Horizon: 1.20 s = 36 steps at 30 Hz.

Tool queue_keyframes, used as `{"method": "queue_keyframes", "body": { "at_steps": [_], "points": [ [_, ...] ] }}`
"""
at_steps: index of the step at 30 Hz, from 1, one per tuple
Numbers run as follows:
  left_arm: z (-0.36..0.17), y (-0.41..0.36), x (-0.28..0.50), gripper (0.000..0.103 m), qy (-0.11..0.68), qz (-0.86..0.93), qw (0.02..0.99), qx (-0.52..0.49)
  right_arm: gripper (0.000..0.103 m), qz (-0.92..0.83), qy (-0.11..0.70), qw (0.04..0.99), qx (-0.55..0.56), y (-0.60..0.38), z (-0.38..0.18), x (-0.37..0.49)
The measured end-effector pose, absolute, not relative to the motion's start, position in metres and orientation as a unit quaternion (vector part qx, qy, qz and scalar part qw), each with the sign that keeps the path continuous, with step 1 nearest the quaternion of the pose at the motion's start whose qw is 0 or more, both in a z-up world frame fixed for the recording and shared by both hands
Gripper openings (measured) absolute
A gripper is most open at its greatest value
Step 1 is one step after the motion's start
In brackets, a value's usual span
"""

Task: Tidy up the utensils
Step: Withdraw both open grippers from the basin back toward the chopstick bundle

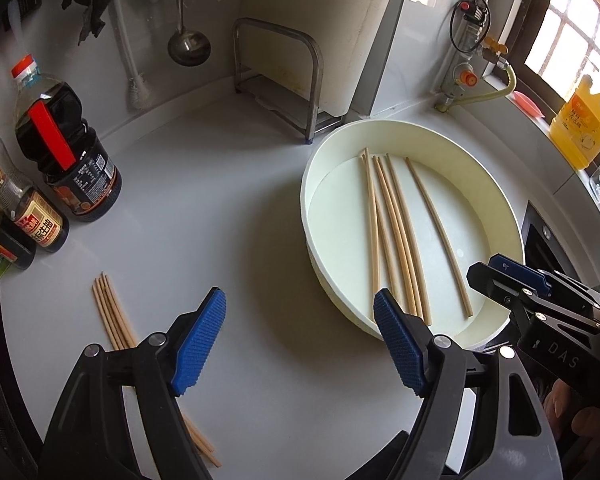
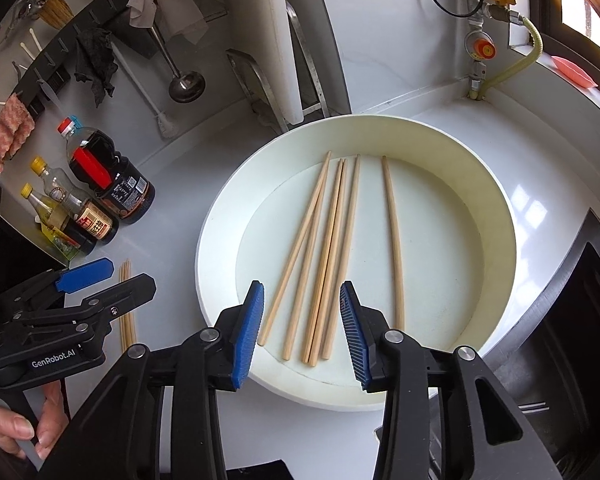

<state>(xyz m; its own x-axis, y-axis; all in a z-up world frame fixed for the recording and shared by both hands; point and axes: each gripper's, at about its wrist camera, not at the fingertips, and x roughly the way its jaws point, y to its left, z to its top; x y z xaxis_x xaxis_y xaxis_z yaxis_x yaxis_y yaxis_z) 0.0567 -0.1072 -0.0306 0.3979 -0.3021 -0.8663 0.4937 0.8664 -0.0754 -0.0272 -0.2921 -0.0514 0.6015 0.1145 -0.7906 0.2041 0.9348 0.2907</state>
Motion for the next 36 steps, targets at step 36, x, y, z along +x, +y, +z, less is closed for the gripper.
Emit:
{"method": "queue_keyframes", "body": {
  "at_steps": [36],
  "points": [
    [-0.055,0.071,0.056,0.077,0.512,-0.145,0.846,0.034,0.039,0.071,0.481,0.869,0.088,-0.129,-0.052,0.002]
  ]
}}
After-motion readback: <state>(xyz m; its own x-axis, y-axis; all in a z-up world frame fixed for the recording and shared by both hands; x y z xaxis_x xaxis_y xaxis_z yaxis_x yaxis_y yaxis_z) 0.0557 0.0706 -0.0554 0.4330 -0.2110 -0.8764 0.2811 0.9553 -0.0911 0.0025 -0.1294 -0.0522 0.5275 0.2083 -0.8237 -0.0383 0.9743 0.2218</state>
